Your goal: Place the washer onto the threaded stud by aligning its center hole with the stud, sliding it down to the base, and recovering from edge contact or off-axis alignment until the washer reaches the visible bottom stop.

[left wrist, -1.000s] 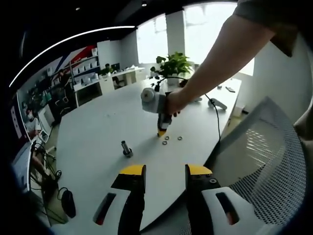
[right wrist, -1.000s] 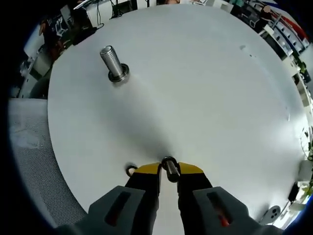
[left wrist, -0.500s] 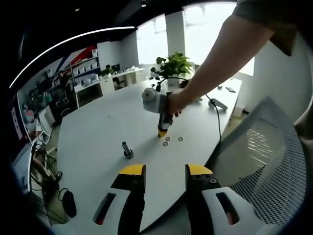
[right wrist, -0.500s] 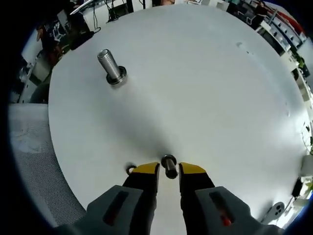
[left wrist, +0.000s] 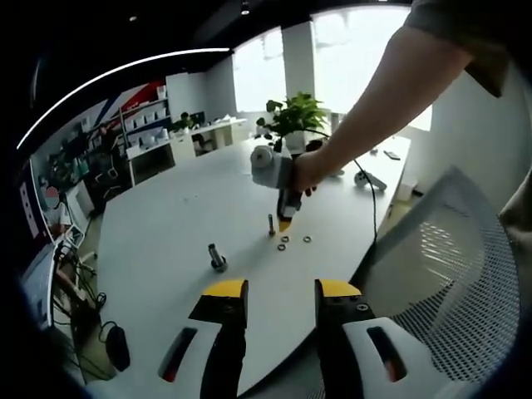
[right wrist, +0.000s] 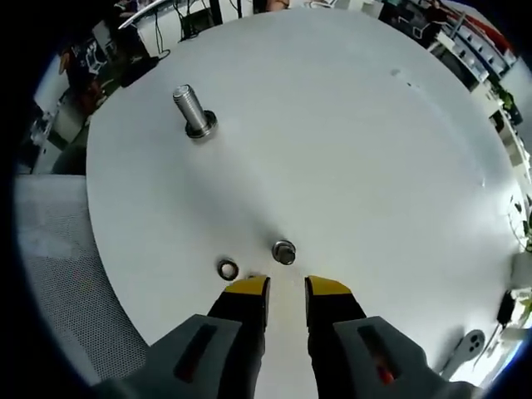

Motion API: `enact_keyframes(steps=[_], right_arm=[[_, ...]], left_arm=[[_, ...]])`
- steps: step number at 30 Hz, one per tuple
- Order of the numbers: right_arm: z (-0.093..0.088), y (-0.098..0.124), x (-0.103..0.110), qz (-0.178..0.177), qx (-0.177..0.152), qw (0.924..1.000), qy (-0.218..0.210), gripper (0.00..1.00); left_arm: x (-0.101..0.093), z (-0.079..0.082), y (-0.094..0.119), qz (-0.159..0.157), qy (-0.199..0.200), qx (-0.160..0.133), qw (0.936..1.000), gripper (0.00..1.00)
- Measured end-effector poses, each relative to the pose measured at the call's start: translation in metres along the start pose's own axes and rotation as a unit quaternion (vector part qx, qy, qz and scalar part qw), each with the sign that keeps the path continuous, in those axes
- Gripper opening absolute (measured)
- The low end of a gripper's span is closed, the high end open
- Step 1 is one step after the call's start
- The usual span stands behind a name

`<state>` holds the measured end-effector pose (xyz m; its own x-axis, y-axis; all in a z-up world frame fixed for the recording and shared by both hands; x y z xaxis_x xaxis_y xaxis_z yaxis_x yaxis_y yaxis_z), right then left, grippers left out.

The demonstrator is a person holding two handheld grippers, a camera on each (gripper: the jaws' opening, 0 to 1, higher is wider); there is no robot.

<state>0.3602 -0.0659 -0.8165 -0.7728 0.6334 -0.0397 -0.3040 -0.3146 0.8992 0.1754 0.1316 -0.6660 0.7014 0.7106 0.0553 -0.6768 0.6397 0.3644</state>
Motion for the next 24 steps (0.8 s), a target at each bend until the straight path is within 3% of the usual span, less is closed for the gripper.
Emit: enact_keyframes(steps=[4,8,13,24], right_arm=[[-0.007,0.004,-0.002,-0.002,-0.002,1.0000,-0.005,0.19],[-0.016,0.007,0.002,-0.001,0.014,0.9996,0.026,0.19],[-0.022,0.007,0.003,0.007,0.010,0.9999,0.010,0.19],[-0.044,0.004,0.011,0.024,0.019,0.9993,0.023,0.22]], left_arm=[[-0.002,0.000,-0.001,-0.005,-0.003,0.002,1.0000,0.30],[-0.003,0.000,0.000,-0.006,-0.005,0.000,1.0000,0.30],[-0.005,0.000,0.000,-0.009,-0.008,0.001,0.9999,0.30],[-0.005,0.001,0.000,-0.009,-0.011,-0.001,0.9999,0.30]])
Point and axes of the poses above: the point that each gripper's makers call its tool centre point, and the gripper's own axes: y roughly backward along the fingers, x roughly to its left, z roughly out of its top, the point moved 3 cm from there along y, roughly backward along the fingers, and after that the axes turned 11 degrees about -x, right-handed, at the moved point
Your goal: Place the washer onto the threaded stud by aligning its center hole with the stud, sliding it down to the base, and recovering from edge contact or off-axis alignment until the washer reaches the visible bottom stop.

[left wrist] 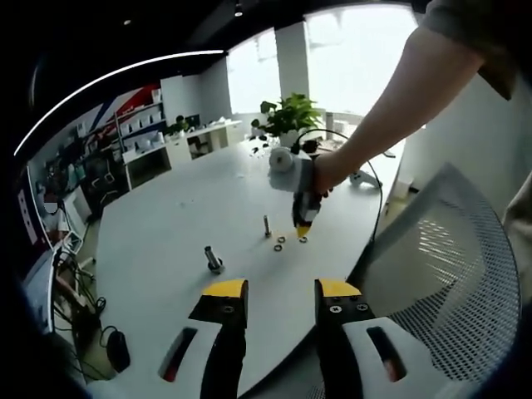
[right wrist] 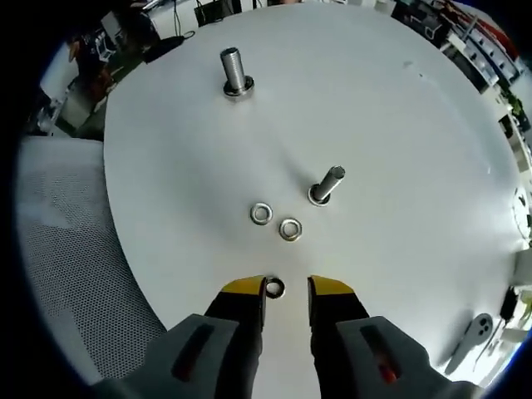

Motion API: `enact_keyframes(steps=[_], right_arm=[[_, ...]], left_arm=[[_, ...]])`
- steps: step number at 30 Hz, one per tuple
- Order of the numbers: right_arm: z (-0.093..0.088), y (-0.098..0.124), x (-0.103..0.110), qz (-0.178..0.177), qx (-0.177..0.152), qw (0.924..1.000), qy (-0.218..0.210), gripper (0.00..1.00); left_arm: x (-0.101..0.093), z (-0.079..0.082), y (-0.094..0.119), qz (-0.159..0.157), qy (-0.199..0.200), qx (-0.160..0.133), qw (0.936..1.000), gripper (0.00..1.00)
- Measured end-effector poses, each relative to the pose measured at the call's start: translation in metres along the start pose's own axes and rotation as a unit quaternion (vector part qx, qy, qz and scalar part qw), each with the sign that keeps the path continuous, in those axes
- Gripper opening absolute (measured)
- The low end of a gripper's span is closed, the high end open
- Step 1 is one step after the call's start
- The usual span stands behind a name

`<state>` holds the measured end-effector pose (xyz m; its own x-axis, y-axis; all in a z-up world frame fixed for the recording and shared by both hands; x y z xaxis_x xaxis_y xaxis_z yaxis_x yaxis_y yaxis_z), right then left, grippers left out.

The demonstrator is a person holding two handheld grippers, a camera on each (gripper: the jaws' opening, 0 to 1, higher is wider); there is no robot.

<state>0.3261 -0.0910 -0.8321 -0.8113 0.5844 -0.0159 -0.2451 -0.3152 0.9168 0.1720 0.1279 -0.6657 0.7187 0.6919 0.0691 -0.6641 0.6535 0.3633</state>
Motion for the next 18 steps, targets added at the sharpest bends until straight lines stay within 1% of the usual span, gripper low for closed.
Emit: enact_keyframes(steps=[6,11,14,18], right_arm=[[-0.005,0.001,0.004,0.007,0.001,1.0000,0.007,0.24],[-0.009,-0.004,0.006,0.009,0.005,0.9999,0.010,0.24],[-0.010,-0.006,0.007,0.007,0.001,0.9999,0.014,0.24],[-0.016,-0.009,0.011,0.014,0.008,0.9998,0.016,0.24]], left_arm=[[0.000,0.000,0.000,-0.001,-0.001,0.001,1.0000,0.30],[-0.001,0.000,0.000,-0.003,-0.002,0.002,1.0000,0.30],[-0.001,0.000,0.000,-0.003,0.000,0.004,1.0000,0.30],[-0.002,-0.001,-0.001,-0.008,-0.002,0.007,0.9999,0.30]])
Point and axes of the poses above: the point that each gripper's makers call its tool centre point, and the gripper's own axes: y roughly backward along the fingers, x roughly to its left, z roughly out of its top, the point moved 3 cm from there along y, roughly backward along the fingers, and after that the axes turned 11 degrees about -x, right-handed, at the moved point
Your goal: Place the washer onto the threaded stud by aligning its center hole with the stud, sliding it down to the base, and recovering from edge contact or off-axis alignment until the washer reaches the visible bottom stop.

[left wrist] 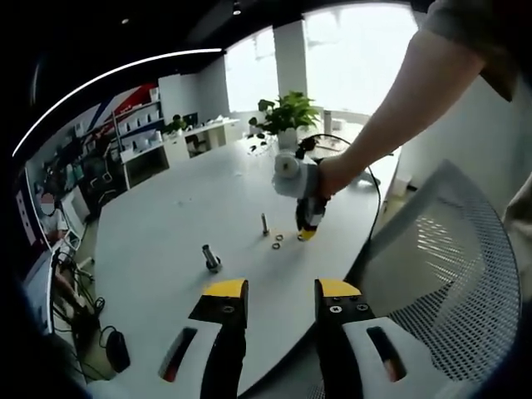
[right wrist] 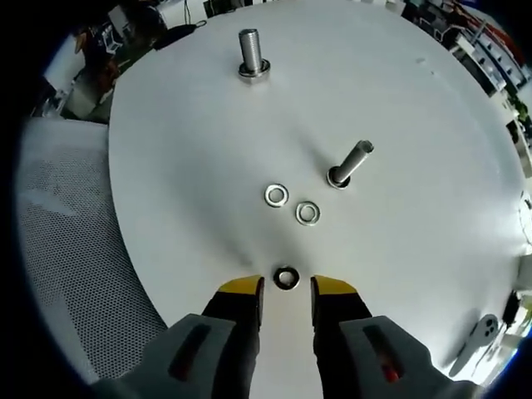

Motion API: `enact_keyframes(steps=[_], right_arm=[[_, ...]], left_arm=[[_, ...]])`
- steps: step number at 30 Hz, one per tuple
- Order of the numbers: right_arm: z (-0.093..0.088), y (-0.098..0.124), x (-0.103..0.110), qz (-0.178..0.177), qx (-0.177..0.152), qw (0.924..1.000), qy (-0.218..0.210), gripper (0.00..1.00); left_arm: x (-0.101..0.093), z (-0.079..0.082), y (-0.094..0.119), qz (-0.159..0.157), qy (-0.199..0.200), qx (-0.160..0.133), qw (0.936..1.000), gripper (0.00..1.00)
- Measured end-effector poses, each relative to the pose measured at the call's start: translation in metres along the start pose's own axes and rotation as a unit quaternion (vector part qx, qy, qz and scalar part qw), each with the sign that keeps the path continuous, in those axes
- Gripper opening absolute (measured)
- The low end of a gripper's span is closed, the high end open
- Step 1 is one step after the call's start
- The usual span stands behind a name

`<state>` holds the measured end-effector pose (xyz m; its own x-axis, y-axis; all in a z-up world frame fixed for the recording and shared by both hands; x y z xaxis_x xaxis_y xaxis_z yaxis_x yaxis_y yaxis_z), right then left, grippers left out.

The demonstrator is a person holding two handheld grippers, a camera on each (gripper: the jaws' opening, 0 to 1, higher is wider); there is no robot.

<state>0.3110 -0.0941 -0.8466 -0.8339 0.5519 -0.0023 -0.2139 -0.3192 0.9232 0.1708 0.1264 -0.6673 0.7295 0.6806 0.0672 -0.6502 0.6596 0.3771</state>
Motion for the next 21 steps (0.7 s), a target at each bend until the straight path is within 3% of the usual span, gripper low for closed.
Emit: enact_keyframes(steps=[1,2,5,9,15,21], right_arm=[[-0.0027,-0.0010,-0.0003,0.000,0.005,1.0000,0.004,0.24],[0.0023,-0.0013,-0.0021,-0.001,-0.011,0.9998,0.014,0.24],[0.0028,0.0011,-0.0016,0.000,-0.012,0.9998,-0.013,0.24],[0.0025,0.0000,-0.0012,0.000,-0.009,0.9998,0.021,0.22],[0.0035,0.0002,0.0010,-0.003,-0.013,0.9998,0.017,0.19],[0.0057,-0.0013,0.0019,0.002,0.014,0.9996,0.026,0.19]], left_arm=[[-0.0003,-0.0002,-0.0001,-0.001,0.001,0.000,1.0000,0.30],[-0.0002,-0.0004,0.0000,-0.001,0.000,0.001,1.0000,0.30],[0.0001,-0.0013,-0.0001,-0.001,0.002,0.003,1.0000,0.30],[0.0006,-0.0008,-0.0001,0.000,0.003,0.001,1.0000,0.30],[-0.0001,-0.0017,-0.0005,-0.001,0.003,0.005,1.0000,0.30],[-0.0003,-0.0028,-0.0009,0.000,0.000,0.007,1.0000,0.30]])
Point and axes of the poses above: the point that each gripper's makers call its tool centre point, and the gripper's own axes: y roughly backward along the fingers, x roughly to its left, z roughly out of its top, the point moved 3 cm from there along y, roughly backward along the fingers, and after that the axes turned 11 degrees about -x, right-handed, at the moved point
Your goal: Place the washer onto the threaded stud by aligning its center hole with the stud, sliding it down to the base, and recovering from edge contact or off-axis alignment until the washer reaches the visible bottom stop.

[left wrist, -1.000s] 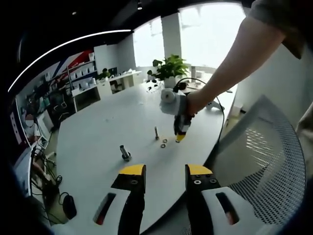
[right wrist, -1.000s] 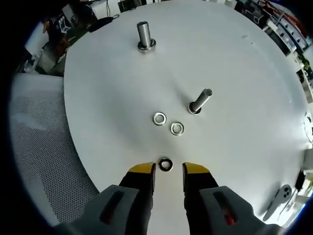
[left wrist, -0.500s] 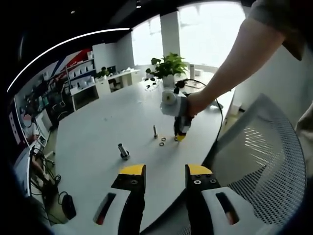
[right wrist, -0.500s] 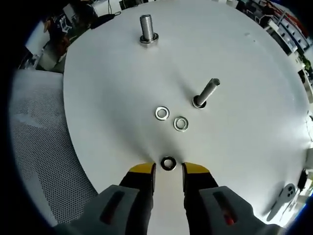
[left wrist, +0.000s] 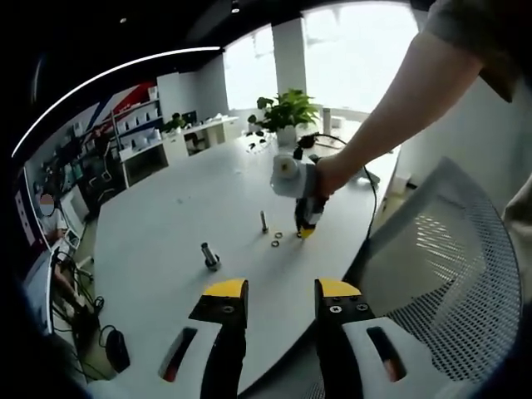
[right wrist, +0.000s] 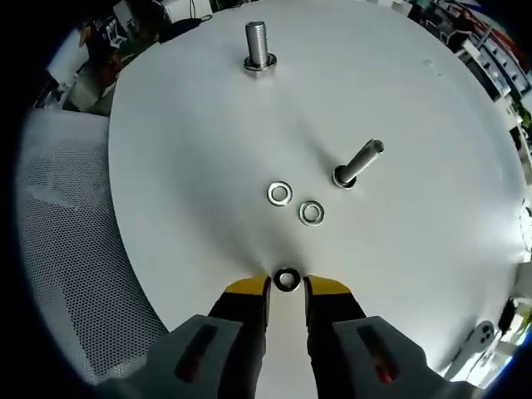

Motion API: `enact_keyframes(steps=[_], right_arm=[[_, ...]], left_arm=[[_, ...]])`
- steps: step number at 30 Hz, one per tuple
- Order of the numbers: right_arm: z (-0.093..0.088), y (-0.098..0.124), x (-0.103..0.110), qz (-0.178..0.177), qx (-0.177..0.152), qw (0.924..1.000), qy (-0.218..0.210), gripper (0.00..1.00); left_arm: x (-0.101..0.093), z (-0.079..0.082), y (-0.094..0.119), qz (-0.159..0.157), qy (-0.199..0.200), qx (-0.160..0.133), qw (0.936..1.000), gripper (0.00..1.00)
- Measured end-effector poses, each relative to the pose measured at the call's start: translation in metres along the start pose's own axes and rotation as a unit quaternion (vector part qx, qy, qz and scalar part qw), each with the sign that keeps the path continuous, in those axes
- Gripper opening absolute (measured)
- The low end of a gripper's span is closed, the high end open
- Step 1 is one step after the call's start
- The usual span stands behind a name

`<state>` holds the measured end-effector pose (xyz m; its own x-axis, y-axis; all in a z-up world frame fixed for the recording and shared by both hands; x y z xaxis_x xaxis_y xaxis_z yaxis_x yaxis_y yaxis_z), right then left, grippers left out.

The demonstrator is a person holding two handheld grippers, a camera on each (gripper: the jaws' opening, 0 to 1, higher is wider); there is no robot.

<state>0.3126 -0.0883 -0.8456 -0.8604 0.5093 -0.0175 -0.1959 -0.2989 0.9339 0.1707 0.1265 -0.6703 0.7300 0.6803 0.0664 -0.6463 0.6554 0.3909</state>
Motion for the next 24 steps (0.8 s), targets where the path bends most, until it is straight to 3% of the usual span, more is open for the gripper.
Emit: enact_keyframes(steps=[15,24], right_arm=[[0.0014,-0.0021,-0.0033,-0.015,0.045,0.9983,-0.034,0.16],[-0.0008,-0.0013,-0.0051,-0.030,0.028,0.9974,-0.059,0.15]], left_arm=[[0.0007,-0.0003,-0.0001,0.003,-0.004,0.001,1.0000,0.30],[0.0005,-0.0003,-0.0006,0.002,-0.003,0.002,1.0000,0.30]])
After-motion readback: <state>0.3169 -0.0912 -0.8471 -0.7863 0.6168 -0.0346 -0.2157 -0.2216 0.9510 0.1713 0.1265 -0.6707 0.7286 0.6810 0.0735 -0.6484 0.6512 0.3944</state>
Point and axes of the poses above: the point that each gripper's makers call its tool centre point, and the gripper's own axes: y roughly backward along the fingers, x roughly to its left, z roughly out of its top, the point moved 3 cm from there along y, roughly backward along the fingers, and after that the axes turned 11 degrees about -x, right-handed, at the moved point
